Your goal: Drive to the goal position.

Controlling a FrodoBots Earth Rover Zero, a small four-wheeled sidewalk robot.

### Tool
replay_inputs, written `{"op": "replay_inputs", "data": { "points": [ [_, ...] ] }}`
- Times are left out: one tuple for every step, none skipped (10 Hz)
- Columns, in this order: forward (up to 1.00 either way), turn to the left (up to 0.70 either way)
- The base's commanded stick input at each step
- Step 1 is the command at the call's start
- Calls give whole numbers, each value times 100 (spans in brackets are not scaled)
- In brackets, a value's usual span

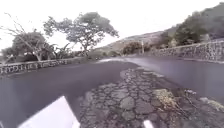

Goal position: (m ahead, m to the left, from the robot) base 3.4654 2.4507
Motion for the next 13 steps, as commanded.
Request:
{"op": "replay_inputs", "data": {
  "points": [
    [85,0],
    [85,0],
    [85,0],
    [85,0],
    [85,0],
    [85,0],
    [85,0],
    [85,0],
    [85,0],
    [85,0],
    [85,0],
    [85,0],
    [85,0]
  ]
}}
